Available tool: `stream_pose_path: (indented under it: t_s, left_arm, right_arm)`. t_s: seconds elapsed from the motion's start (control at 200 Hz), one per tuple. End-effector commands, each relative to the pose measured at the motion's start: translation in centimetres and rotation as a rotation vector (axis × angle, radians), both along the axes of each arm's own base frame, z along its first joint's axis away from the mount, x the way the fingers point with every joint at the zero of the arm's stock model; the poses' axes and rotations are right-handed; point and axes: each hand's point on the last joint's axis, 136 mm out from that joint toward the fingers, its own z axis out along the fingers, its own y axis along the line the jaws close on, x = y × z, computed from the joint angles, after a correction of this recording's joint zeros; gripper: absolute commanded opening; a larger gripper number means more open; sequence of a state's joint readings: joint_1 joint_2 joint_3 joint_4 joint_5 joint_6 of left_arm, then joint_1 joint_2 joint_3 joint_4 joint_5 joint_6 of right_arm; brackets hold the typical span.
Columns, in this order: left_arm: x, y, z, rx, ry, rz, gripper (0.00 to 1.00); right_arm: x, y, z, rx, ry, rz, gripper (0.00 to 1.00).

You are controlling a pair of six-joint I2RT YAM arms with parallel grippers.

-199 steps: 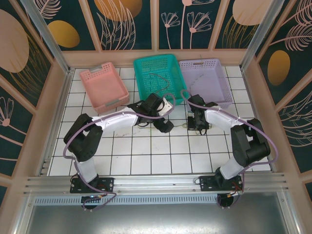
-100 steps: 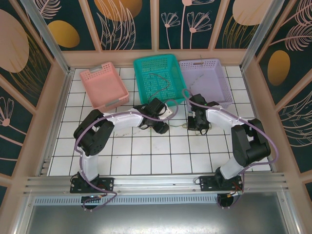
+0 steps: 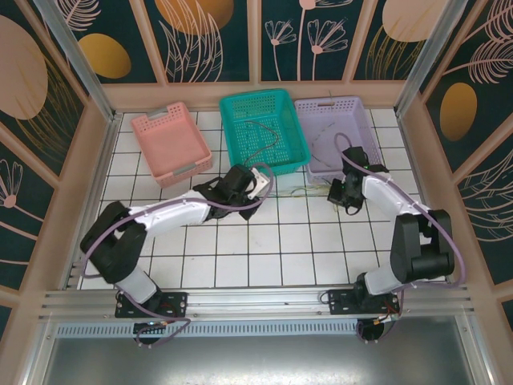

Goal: Untangle the cables

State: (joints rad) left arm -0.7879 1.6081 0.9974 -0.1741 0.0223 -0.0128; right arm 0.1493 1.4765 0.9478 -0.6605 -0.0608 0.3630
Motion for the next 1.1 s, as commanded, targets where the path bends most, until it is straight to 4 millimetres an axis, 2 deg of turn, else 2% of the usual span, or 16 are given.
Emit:
stream_pose_path:
  t_s: [0.0,0.11,0.315,0.41,0.525,0.626,0.746,0.911,1.011,1.096]
  left_arm:
    - [-0.4,2.6,-1.0,0.044,0.002,0.089,0.0]
    - [-0.9,3.4,-1.3,0.056,0.006,0.105,0.0]
    - [-0.8,5.0,-0.6,0.08,-0.038,0.15,0.0]
    - [-0.8,5.7,-0.4,0.094,-0.067,0.17,0.0]
    - [-0.7,6.0,0.4,0.08,-0.092,0.176,0.0]
    - [-0.7,6.6,0.7,0.1,-0.113,0.186,0.0]
    - [-1.0,7.1,0.4,0.109,-0.113,0.188,0.0]
    - [-0.8,7.2,0.8,0.112,-0.13,0.192,0.0]
    - [-1.0,5.6,1.8,0.047,-0.112,0.148,0.0]
    - [-1.2,2.9,3.1,-0.073,-0.062,0.1,0.0]
  right_arm:
    - [0.0,-2.0,1.6,-0.01,-0.026,-0.113,0.0]
    - [-0.3,-3.6,2.2,-0.031,-0.042,-0.196,0.0]
    - [-0.8,-7.4,2.2,-0.042,-0.062,-0.37,0.0]
    - [-0.1,-8.6,2.9,-0.015,-0.102,-0.421,0.0]
    - [0.1,-8.8,3.0,-0.021,-0.094,-0.425,0.0]
    - [-0.2,-10.8,3.4,-0.036,-0.114,-0.486,0.0]
    - [0.4,-12.7,4.6,-0.017,-0.167,-0.55,0.0]
    - [1.1,-12.7,4.5,-0.01,-0.168,-0.563,0.0]
    - [1.6,-10.4,4.2,0.061,-0.166,-0.504,0.0]
    - [2.2,-6.3,4.1,0.144,-0.166,-0.392,0.0]
